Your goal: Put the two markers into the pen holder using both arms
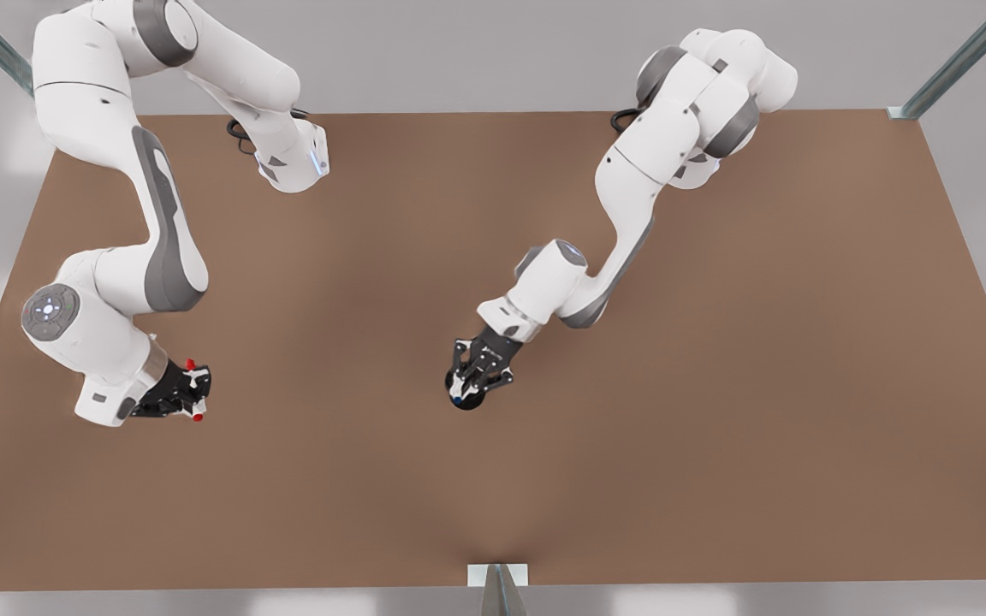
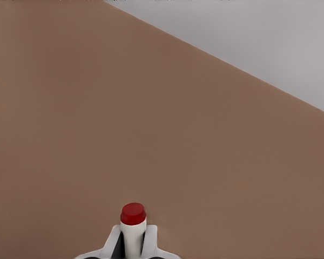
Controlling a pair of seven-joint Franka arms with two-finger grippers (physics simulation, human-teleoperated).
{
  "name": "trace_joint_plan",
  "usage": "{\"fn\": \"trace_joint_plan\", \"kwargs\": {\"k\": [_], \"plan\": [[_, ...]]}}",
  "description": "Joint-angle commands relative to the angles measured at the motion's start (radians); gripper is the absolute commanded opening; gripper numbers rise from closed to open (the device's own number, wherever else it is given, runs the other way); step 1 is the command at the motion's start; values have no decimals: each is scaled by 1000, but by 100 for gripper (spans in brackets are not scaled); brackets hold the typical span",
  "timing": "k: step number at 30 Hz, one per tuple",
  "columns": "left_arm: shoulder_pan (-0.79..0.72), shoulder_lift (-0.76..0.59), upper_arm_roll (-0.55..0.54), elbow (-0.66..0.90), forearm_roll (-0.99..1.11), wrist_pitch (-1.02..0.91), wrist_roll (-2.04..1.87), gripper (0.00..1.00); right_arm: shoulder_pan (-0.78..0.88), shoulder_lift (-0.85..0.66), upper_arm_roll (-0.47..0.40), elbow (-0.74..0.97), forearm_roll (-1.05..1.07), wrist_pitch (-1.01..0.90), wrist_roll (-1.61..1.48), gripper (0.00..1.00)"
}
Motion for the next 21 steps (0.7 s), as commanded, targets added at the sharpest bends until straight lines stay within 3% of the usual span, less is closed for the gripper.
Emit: {"fn": "trace_joint_plan", "kwargs": {"k": [1, 14, 15, 16, 17, 19, 21], "plan": [[1, -2, 3, -2, 54, 124, 97, 21, 28, 9, 4, 0, -10, 41, 334, 22], [-20, 93, 25, 35, 75, 124, 109, 25, 156, 6, 49, 1, -13, 85, 566, 22], [-22, 96, 25, 32, 74, 124, 109, 32, 169, 6, 49, 1, -13, 85, 583, 22], [-23, 95, 25, 32, 74, 124, 111, 80, 175, 7, 49, 3, -13, 94, 595, 22], [-20, 92, 25, 25, 75, 124, 112, 100, 181, 9, 49, 3, -12, 107, 595, 22], [-13, 70, 26, 18, 77, 122, 112, 100, 184, 9, 49, 3, -12, 108, 615, 22], [102, 13, 8, -47, 144, 81, 127, 100, 204, 9, 49, 3, -10, 119, 632, 22]]}}
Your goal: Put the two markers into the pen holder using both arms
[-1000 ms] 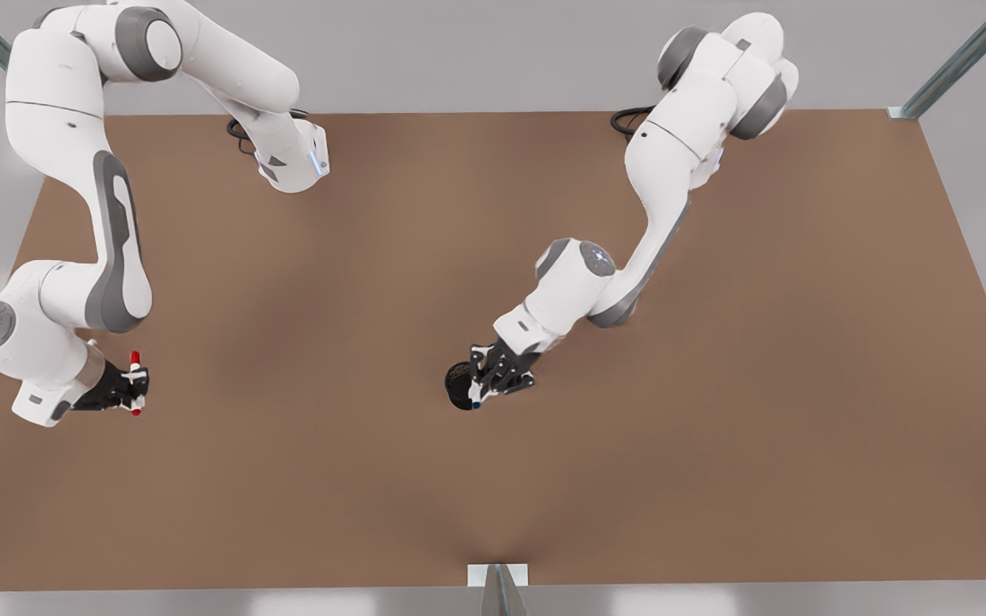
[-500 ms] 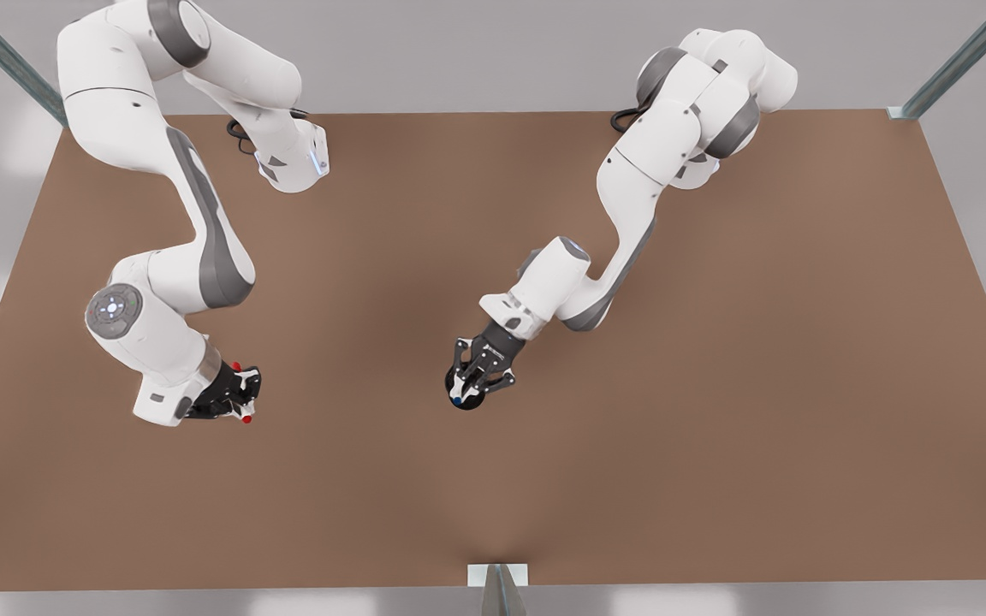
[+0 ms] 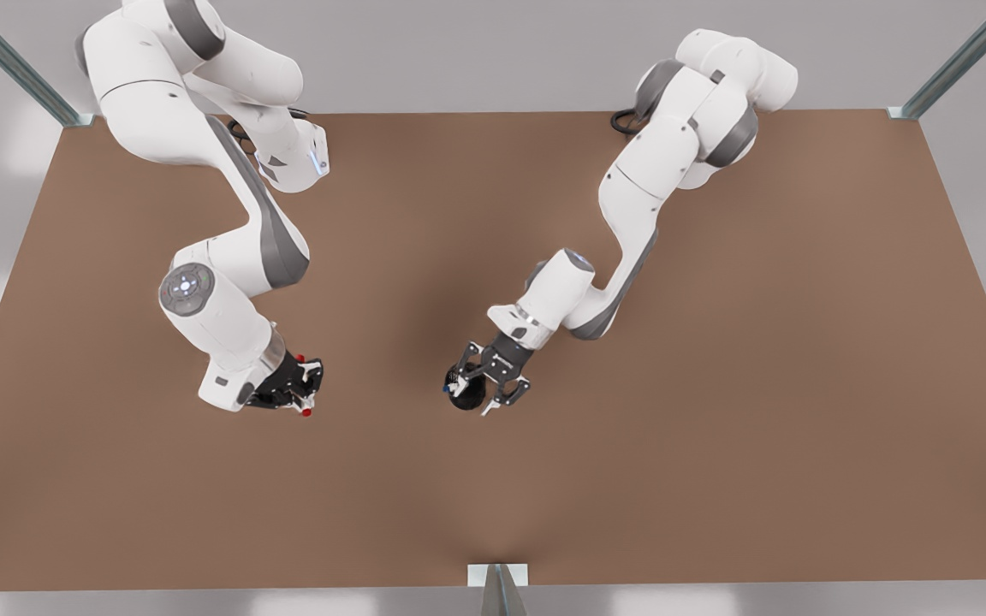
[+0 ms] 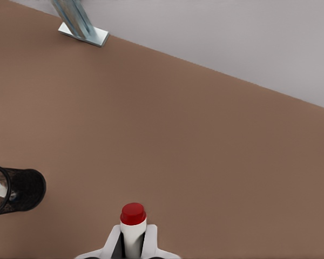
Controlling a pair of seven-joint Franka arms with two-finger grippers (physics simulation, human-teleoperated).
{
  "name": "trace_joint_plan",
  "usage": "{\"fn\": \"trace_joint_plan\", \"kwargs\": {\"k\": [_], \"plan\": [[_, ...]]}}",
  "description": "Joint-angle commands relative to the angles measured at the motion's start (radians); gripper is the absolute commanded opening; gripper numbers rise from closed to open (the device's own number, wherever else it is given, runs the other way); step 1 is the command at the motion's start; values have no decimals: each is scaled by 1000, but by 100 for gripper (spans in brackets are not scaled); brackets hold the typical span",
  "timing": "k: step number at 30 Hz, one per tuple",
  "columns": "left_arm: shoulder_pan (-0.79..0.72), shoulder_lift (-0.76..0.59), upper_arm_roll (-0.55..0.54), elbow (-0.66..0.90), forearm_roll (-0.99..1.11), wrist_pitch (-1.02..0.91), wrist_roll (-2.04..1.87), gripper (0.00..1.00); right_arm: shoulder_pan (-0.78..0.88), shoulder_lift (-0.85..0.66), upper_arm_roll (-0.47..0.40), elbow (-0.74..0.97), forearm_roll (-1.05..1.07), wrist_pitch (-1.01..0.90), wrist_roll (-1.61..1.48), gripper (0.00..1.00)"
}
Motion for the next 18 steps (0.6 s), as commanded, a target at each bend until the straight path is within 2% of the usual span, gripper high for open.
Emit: {"fn": "trace_joint_plan", "kwargs": {"k": [1, 3, 4, 5, 6, 7, 8, 10, 13, 15, 17, 18], "plan": [[114, -22, -50, -19, 83, -77, 47, 100, 7, -1, 0, 1, -10, 32, 302, 22], [427, -26, -265, -9, 271, -313, 52, 100, 44, -1, 0, 1, -13, 33, 359, 22], [576, -26, -374, 6, 356, -498, 53, 100, 70, -1, 0, 1, -12, 52, 405, 22], [694, -34, -465, 46, 361, -770, 63, 100, 101, -1, 0, 1, -13, 79, 461, 22], [768, -77, -506, 104, 356, -1078, 58, 100, 139, -1, 0, 10, -18, 98, 529, 22], [801, -123, -509, 211, 342, -1465, 56, 100, 164, 20, -3, 43, -32, 102, 546, 22], [817, -172, -506, 283, 377, -1707, 59, 100, 190, 54, -7, 86, -35, 134, 546, 22], [876, -256, -508, 310, 379, -1885, 56, 100, 234, 118, -10, 180, -73, 141, 575, 22], [907, -376, -503, 310, 356, -1936, -118, 100, 313, 168, -14, 200, -164, 248, 716, 22], [598, -575, -28, 235, 58, -1927, -99, 100, 366, 221, -18, 277, -199, 257, 771, 22], [455, -712, 117, 60, 51, -1859, -82, 100, 429, 230, -69, 283, -220, 291, 813, 22], [453, -714, 118, 49, 51, -1855, -82, 100, 477, 232, -115, 286, -227, 299, 843, 22]]}}
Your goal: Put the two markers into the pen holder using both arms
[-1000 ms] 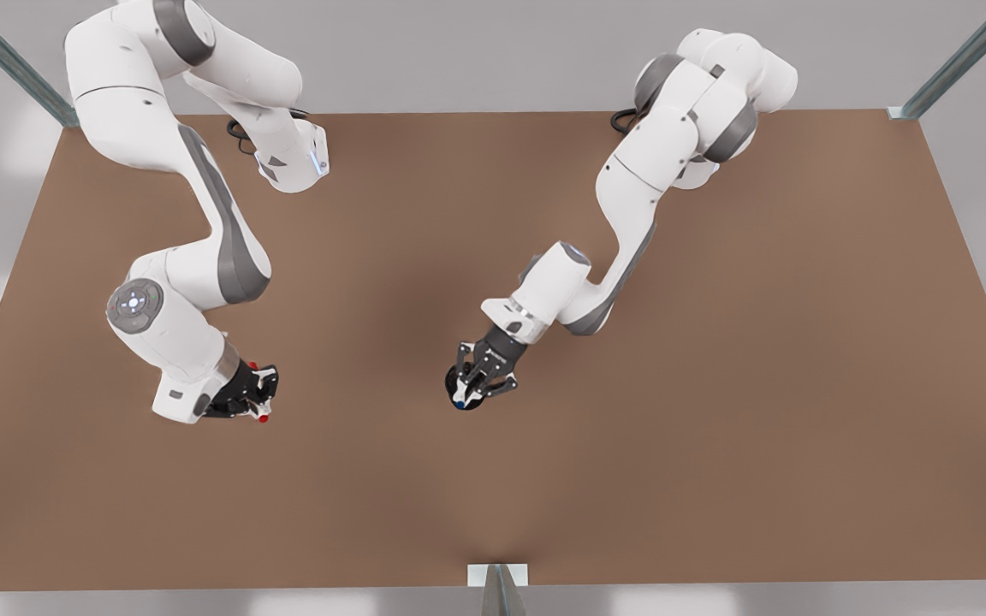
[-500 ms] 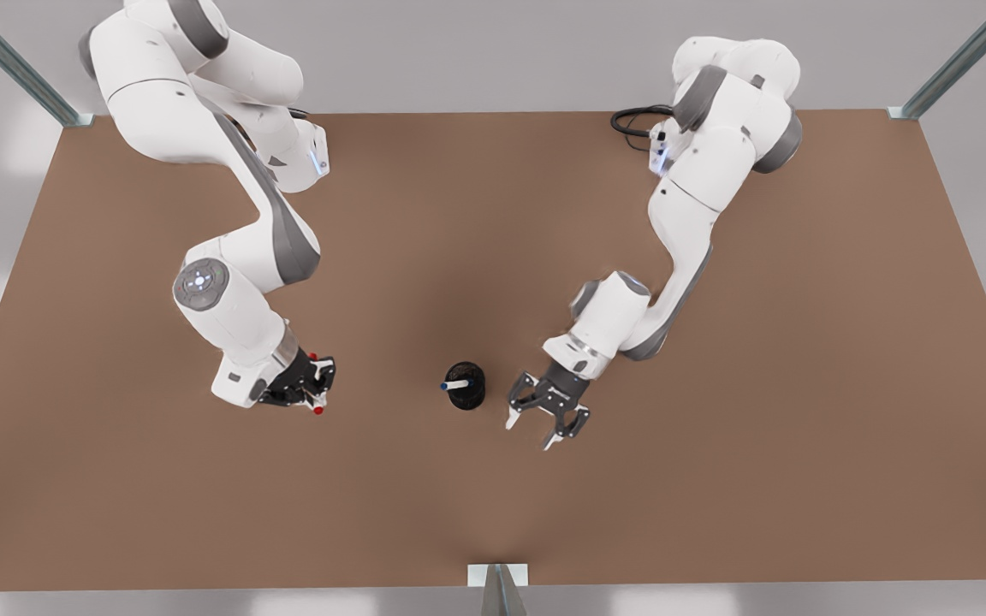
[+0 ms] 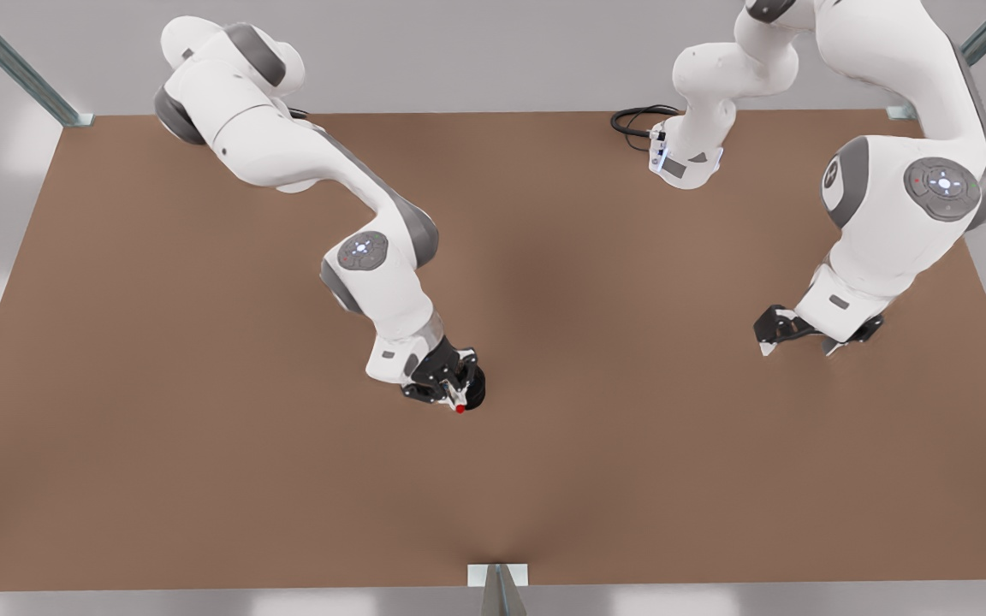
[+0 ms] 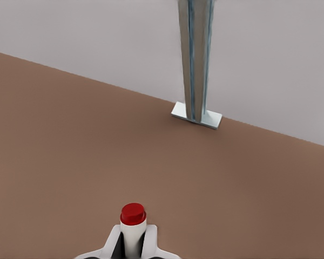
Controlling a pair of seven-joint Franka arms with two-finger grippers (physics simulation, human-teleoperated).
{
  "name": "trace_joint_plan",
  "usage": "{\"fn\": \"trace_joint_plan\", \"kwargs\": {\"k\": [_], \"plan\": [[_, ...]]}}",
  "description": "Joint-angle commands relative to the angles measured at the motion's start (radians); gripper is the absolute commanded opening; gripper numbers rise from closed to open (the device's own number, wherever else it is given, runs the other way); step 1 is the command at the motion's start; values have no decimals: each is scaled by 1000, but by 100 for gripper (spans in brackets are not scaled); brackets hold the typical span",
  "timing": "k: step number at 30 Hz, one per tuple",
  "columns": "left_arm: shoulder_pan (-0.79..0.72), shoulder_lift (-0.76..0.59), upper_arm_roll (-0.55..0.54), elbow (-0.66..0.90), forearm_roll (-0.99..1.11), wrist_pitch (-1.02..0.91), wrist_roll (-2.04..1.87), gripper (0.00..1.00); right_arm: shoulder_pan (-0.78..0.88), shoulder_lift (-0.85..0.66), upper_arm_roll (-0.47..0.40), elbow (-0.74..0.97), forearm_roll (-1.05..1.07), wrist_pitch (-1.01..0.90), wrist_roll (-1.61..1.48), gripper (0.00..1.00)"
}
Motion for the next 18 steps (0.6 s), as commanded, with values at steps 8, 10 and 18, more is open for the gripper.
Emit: {"fn": "trace_joint_plan", "kwargs": {"k": [8, 10, 18], "plan": [[-1, 58, 40, -24, -73, -167, -65, 100, 52, 26, -39, -70, -272, 173, 640, 22], [16, 59, 40, -26, -74, -154, -67, 100, 54, 37, -41, -78, -352, 182, 674, 22], [17, 73, 40, -24, -76, -148, -67, 100, 52, 78, -41, -84, -474, 254, 770, 23]]}}
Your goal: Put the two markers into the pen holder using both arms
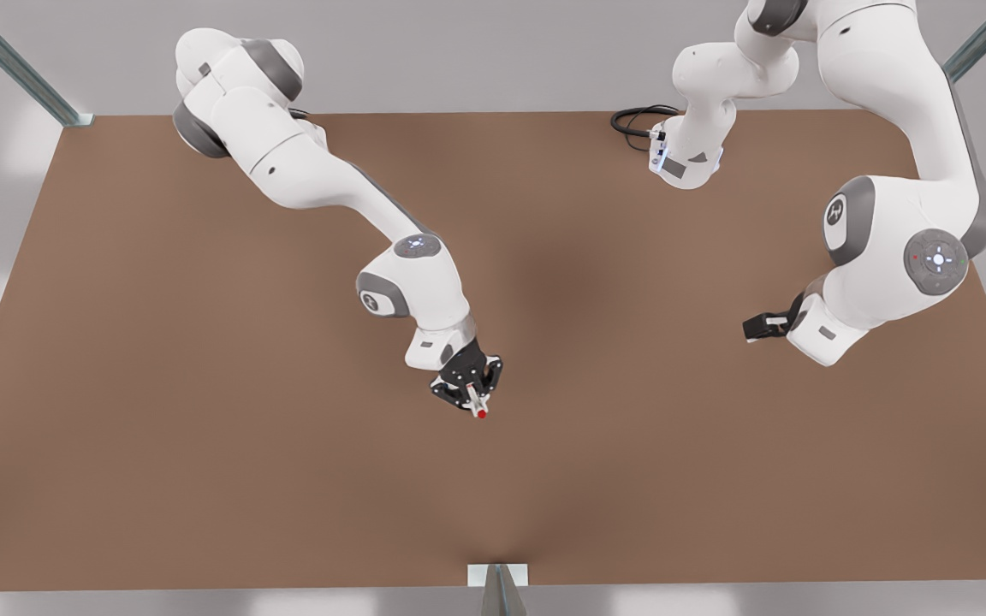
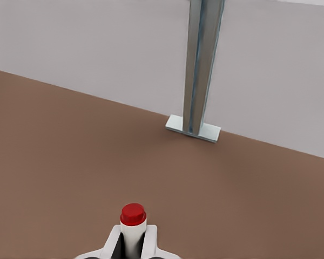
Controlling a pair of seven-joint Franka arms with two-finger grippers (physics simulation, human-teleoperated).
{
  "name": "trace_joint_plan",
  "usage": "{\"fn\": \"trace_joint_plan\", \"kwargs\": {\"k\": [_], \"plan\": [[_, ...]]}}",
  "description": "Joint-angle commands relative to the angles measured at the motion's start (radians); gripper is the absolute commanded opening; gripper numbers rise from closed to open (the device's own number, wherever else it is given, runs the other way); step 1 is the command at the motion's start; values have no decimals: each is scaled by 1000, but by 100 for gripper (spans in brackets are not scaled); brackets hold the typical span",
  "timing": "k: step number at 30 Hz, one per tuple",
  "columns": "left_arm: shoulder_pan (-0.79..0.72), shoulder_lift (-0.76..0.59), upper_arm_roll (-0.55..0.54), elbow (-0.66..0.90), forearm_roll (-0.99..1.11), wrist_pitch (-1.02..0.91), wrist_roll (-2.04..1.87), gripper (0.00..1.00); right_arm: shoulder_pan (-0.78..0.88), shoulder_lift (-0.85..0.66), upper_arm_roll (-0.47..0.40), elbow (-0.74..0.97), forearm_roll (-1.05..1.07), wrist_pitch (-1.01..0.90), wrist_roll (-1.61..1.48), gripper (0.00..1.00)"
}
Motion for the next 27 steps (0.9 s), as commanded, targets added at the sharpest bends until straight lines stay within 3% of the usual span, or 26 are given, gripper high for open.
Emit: {"fn": "trace_joint_plan", "kwargs": {"k": [1, 4, 6, 10, 11, 12, 19, 21, 24, 26, 27], "plan": [[0, 1, 0, 1, 0, -3, -25, 100, -1, 0, 0, -6, -36, 31, 358, 23], [0, 13, 0, 1, 0, 0, -25, 100, 2, -3, 0, -39, -67, 31, 387, 23], [0, 20, 0, 4, -1, 11, -25, 100, -5, -4, 2, -80, -226, 31, 526, 23], [0, 21, 0, 2, -1, 12, -25, 100, -24, -15, 5, -114, -236, 64, 530, 23], [0, 21, 0, 2, -3, 12, -25, 100, -22, -15, 5, -115, -236, 67, 530, 76], [0, 21, 0, 2, -1, 14, -25, 100, -22, -15, 5, -115, -236, 67, 531, 100], [-1, 21, 0, 4, -3, 12, -25, 100, -36, -13, 6, -105, -253, 61, 519, 100], [-1, 21, 0, 4, -3, 12, -25, 100, -50, -16, 31, -49, -230, -62, 396, 100], [-1, 21, 0, 5, -3, 14, -25, 100, -207, -84, 224, 90, 8, -545, 59, 100], [-1, 21, -2, 5, -3, 14, -25, 100, -559, -118, 520, 73, 85, -739, -42, 100], [-1, 20, -2, 10, -4, 12, -25, 100, -610, -248, 436, 6, 287, -754, -190, 100]]}}
